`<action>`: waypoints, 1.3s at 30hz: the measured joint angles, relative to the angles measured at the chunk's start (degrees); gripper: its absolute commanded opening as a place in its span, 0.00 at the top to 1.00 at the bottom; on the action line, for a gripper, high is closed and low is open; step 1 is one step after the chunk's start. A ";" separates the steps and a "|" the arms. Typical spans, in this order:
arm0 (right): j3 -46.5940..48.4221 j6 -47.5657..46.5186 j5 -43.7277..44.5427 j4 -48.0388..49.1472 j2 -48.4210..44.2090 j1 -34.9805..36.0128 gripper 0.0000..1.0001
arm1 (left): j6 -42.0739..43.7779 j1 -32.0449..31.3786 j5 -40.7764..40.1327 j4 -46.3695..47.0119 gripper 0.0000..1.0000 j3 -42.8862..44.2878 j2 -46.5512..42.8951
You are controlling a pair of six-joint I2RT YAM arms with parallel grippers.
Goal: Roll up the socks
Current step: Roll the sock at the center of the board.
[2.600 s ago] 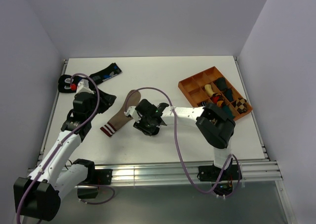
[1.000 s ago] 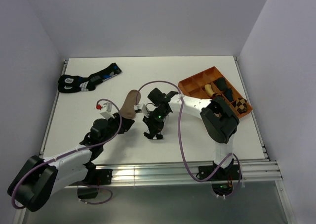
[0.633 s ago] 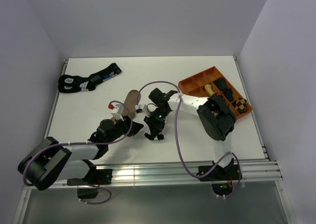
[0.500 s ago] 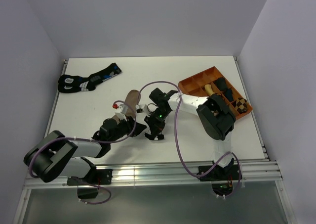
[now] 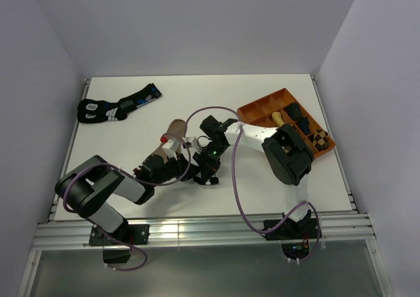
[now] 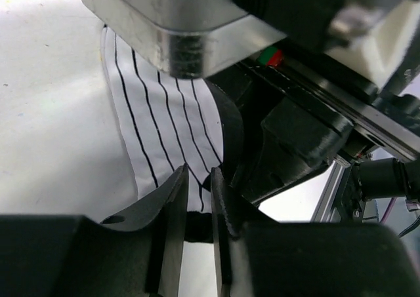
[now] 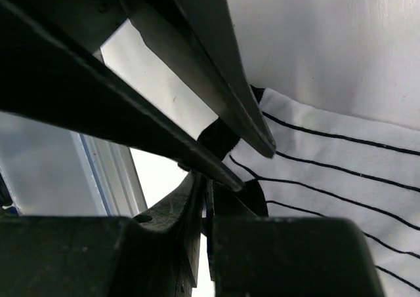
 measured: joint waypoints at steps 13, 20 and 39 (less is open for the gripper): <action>0.00 1.03 -0.35 0.07 0.00 -1.49 0.94 | -0.24 -0.61 1.84 -0.09 0.89 1.70 4.13; 0.00 1.75 -0.50 0.07 0.00 -2.21 0.94 | -0.31 -0.72 2.27 -0.35 0.96 1.90 5.79; 0.39 4.33 -0.87 0.26 3.02 -4.74 0.96 | -1.29 -1.05 2.56 -1.97 0.92 2.49 7.58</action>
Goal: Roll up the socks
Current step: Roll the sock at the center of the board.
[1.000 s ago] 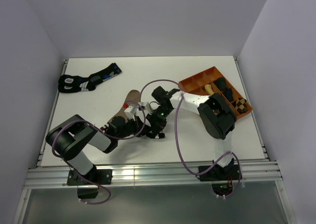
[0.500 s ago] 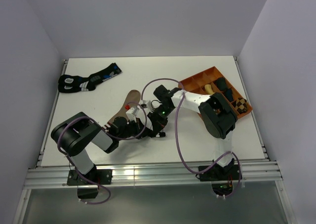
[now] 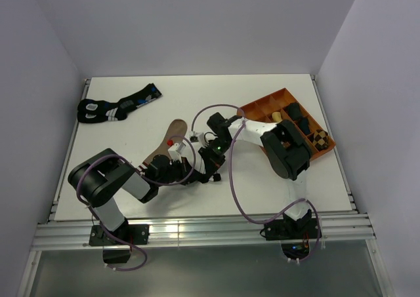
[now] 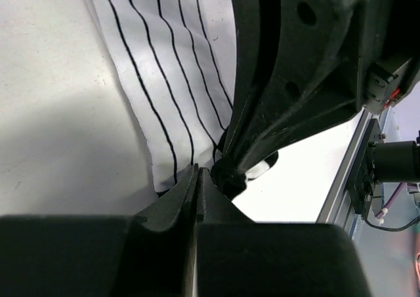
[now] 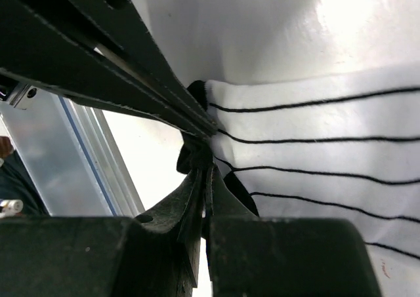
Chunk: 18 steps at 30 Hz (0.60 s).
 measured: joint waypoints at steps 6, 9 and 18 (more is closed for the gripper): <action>0.55 1.38 0.39 0.04 0.90 -0.55 0.98 | -0.07 -0.07 0.00 -0.11 0.82 0.00 0.00; 1.18 2.21 0.94 0.11 1.95 -0.72 0.99 | -0.24 -0.04 -0.07 -0.04 0.75 0.00 0.00; 2.25 4.11 1.07 -0.48 3.50 -0.92 1.00 | -0.63 -0.09 -0.07 0.81 0.62 -0.13 -0.37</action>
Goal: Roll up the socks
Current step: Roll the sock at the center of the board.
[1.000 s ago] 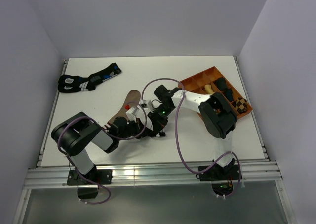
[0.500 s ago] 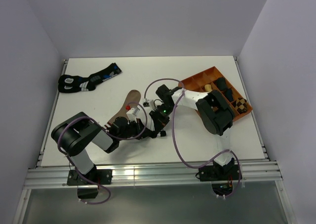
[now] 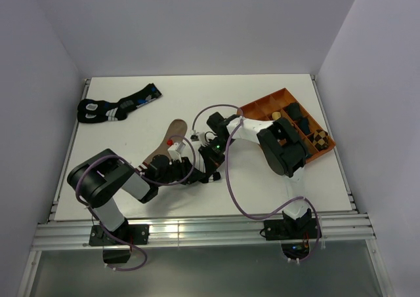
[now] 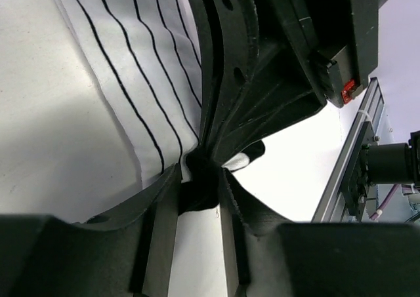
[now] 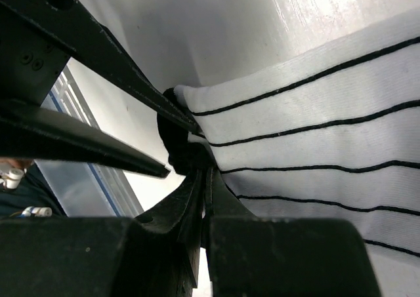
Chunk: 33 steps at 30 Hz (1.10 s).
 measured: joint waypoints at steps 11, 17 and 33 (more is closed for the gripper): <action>0.74 0.26 -0.13 -0.85 0.61 -0.07 1.00 | 1.25 -0.70 -0.04 -2.19 0.61 0.68 -0.98; 0.74 0.24 -0.15 -0.90 0.63 -0.09 1.00 | 3.08 -1.79 -0.72 -5.68 0.64 2.16 -1.64; 0.83 0.17 0.22 -1.57 0.63 -0.31 0.96 | 4.28 -3.43 -4.11 -11.76 0.96 5.05 -1.90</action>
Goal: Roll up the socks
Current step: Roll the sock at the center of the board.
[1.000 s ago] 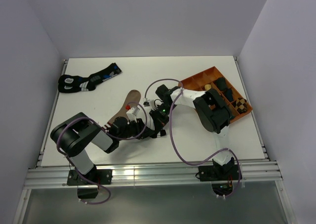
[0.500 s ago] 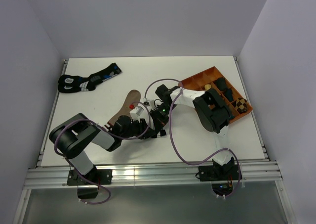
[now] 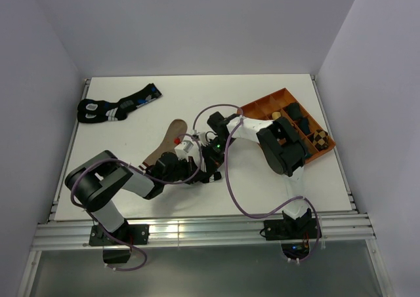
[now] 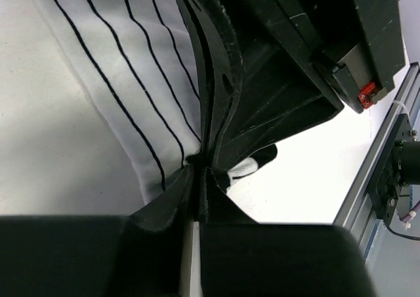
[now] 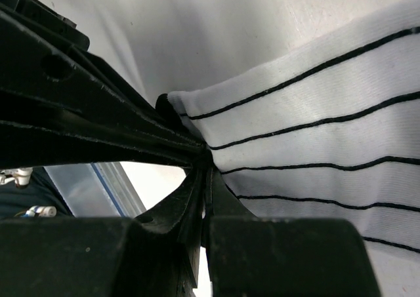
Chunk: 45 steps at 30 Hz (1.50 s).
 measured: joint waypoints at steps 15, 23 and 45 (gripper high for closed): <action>0.00 -0.42 2.60 0.98 -2.58 0.09 0.57 | -3.17 -0.87 -3.91 -11.28 1.00 4.07 -2.47; -0.02 -0.96 6.12 2.36 -5.18 -0.66 0.54 | -5.68 -0.94 -4.74 -12.28 1.00 4.31 -2.56; -4.39 -1.53 8.85 4.57 -16.09 -6.91 0.64 | -7.15 -0.24 -7.98 -37.20 1.00 16.00 -3.76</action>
